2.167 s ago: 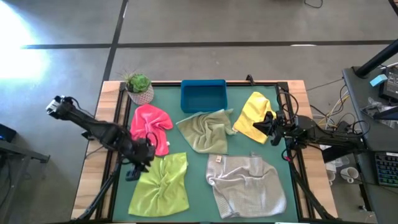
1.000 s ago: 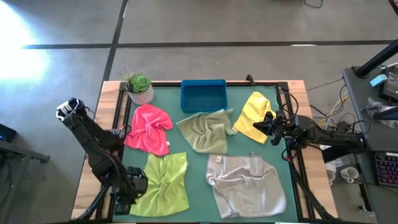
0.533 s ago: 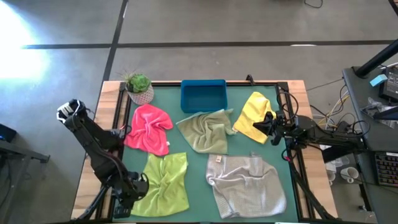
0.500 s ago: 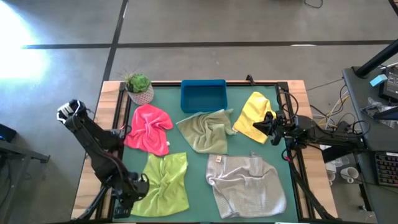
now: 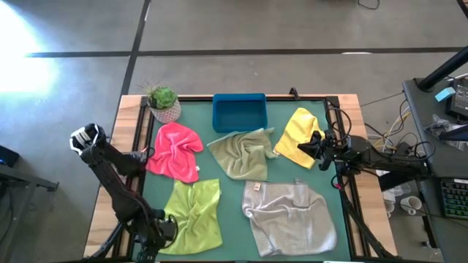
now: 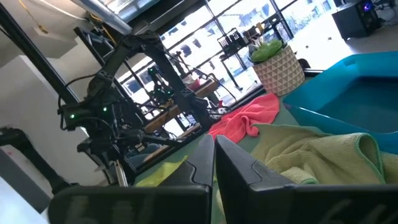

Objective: Fold microfiber towels
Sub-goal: Fold the green microfiber towel

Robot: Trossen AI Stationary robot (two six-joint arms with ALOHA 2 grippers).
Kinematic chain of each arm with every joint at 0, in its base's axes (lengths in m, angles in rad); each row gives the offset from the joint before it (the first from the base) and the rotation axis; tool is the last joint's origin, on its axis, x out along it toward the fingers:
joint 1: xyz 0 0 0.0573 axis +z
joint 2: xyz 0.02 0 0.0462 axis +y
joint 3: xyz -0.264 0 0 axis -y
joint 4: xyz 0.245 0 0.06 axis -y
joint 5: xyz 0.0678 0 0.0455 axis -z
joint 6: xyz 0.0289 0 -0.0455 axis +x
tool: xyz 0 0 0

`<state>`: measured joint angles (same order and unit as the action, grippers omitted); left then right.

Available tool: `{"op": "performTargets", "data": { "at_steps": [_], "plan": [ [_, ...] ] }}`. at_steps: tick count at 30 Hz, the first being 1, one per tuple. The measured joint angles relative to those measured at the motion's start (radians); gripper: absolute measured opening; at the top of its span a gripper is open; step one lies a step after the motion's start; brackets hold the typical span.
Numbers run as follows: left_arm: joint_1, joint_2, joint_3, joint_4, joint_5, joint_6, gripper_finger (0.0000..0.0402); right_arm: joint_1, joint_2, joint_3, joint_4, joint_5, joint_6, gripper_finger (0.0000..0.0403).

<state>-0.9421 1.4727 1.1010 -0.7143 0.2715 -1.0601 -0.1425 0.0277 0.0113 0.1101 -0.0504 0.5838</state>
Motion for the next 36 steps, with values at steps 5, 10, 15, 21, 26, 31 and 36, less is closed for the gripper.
{"op": "performTargets", "data": {
  "at_steps": [5, 10, 15, 21, 26, 31, 36],
  "plan": [
    [-0.032, 0.055, 0.011, 0.000, -0.040, 0.001, 0.0198, 0.000, 0.000, 0.000, 0.000, 0.000, -0.001, 0.0009],
    [-0.044, 0.110, 0.007, 0.011, -0.043, 0.006, 0.0198, 0.000, 0.000, 0.000, 0.000, 0.000, -0.009, 0.0009],
    [-0.047, 0.173, 0.009, 0.030, -0.047, 0.037, 0.0199, 0.000, 0.000, 0.000, 0.000, 0.000, -0.009, 0.0009],
    [-0.049, 0.232, 0.007, 0.030, -0.047, 0.026, 0.0199, 0.000, 0.000, 0.000, 0.000, 0.000, -0.008, 0.0009],
    [-0.054, 0.259, 0.007, 0.035, -0.043, 0.022, 0.0199, 0.000, 0.000, 0.000, 0.000, 0.000, -0.008, 0.0009],
    [-0.071, 0.290, 0.006, 0.035, -0.042, 0.019, 0.0199, 0.000, 0.000, 0.000, 0.001, 0.001, -0.008, 0.0009],
    [-0.074, 0.336, 0.008, 0.033, -0.037, 0.018, 0.0199, 0.000, 0.000, 0.000, 0.002, 0.001, -0.008, 0.0009]
  ]
}}
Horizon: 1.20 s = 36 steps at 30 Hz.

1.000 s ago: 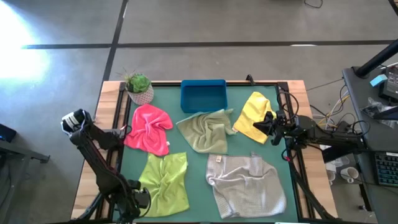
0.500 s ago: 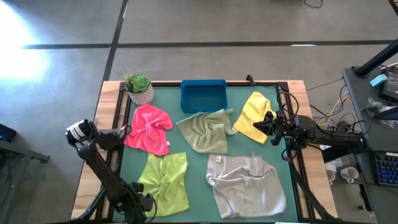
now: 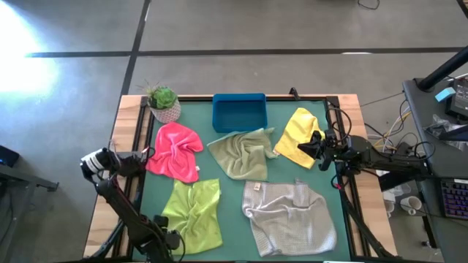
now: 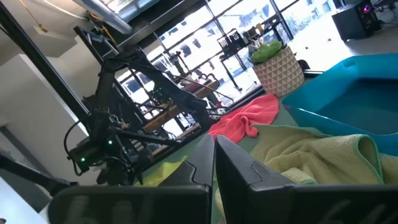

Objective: Fold microfiber towels
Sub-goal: Fold the green microfiber towel

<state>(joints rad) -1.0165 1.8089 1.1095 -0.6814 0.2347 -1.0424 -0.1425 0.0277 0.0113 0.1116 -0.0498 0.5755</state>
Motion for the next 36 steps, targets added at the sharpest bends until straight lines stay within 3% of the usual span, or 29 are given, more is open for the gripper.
{"op": "performTargets", "data": {
  "at_steps": [9, 21, 31, 36],
  "plan": [
    [0.000, 0.096, 0.001, -0.014, -0.015, -0.052, 0.0192, 0.000, 0.000, 0.000, 0.072, 0.000, 0.000, 0.0009],
    [0.003, 0.136, 0.002, -0.042, -0.098, -0.080, 0.0077, 0.000, 0.001, 0.006, 0.089, -0.001, 0.008, 0.0009],
    [0.042, 0.132, 0.003, -0.041, -0.117, 0.047, 0.0018, 0.000, 0.087, 0.194, -0.078, -0.002, -0.107, 0.0009],
    [0.080, 0.129, 0.012, 0.012, -0.179, 0.120, 0.0002, 0.000, 0.174, 0.324, -0.199, -0.002, -0.131, 0.0009]
  ]
}}
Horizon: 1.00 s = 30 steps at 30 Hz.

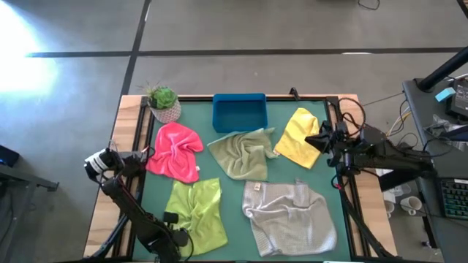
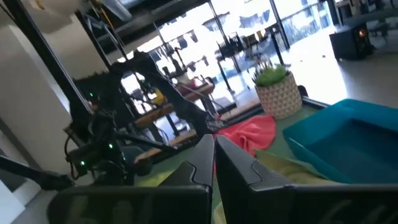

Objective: Fold microfiber towels
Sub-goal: Fold the green microfiber towel

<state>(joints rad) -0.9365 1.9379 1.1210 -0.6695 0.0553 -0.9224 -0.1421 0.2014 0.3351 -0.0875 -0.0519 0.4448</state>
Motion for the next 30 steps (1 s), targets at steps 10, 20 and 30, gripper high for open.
{"op": "performTargets", "data": {
  "at_steps": [10, 20, 30],
  "plan": [
    [0.032, -0.112, -0.002, 0.008, -0.060, 0.004, 0.0000, 0.000, 0.190, 0.183, -0.206, -0.072, -0.047, 0.0009],
    [0.054, -0.246, -0.007, -0.002, -0.032, -0.227, 0.0000, 0.000, 0.326, 0.247, -0.202, -0.330, -0.089, 0.0009],
    [0.088, -0.343, -0.003, 0.010, 0.061, -0.303, 0.0000, 0.001, 0.437, 0.320, -0.191, -0.371, -0.207, 0.0009]
  ]
}}
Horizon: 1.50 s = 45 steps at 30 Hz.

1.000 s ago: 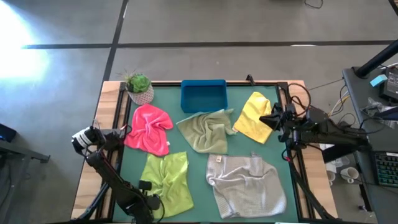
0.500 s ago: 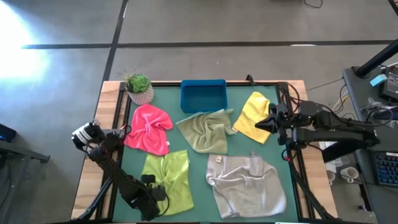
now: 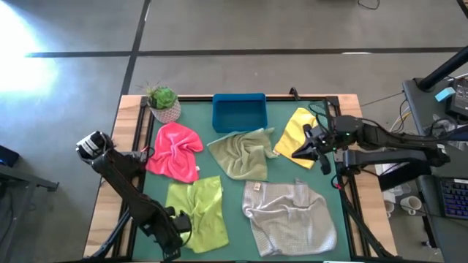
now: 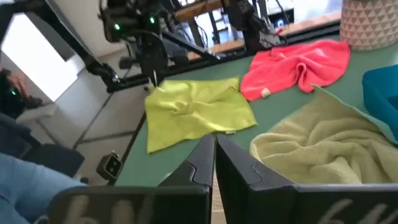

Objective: Fold microfiber towels
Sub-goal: Fold the green microfiber towel

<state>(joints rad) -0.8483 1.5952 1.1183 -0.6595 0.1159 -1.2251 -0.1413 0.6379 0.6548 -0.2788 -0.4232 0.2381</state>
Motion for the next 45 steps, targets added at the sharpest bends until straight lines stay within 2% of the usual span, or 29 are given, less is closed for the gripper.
{"op": "performTargets", "data": {
  "at_steps": [5, 11, 23, 27, 36, 45],
  "plan": [
    [0.007, -0.018, -0.007, -0.006, 0.008, 0.000, 0.0000, 0.019, 0.075, 0.070, -0.008, 0.000, -0.011, 0.0009],
    [0.007, -0.022, -0.013, -0.015, 0.010, 0.004, 0.0000, 0.102, 0.175, 0.166, -0.007, 0.016, 0.039, 0.0009],
    [0.007, -0.023, -0.013, -0.015, 0.022, 0.001, 0.0000, 0.452, 0.408, 0.285, -0.094, 0.302, 0.077, 0.0009],
    [0.007, -0.023, -0.013, -0.016, 0.022, 0.001, 0.0000, 0.522, 0.487, 0.339, -0.085, 0.344, 0.084, 0.0009],
    [0.007, -0.023, -0.013, -0.015, 0.021, 0.001, 0.0000, 0.586, 0.684, 0.447, -0.086, 0.348, 0.103, 0.0009],
    [0.007, -0.023, -0.013, -0.014, 0.020, 0.009, 0.0000, 0.591, 0.905, 0.596, -0.084, 0.336, 0.080, 0.0009]
  ]
}}
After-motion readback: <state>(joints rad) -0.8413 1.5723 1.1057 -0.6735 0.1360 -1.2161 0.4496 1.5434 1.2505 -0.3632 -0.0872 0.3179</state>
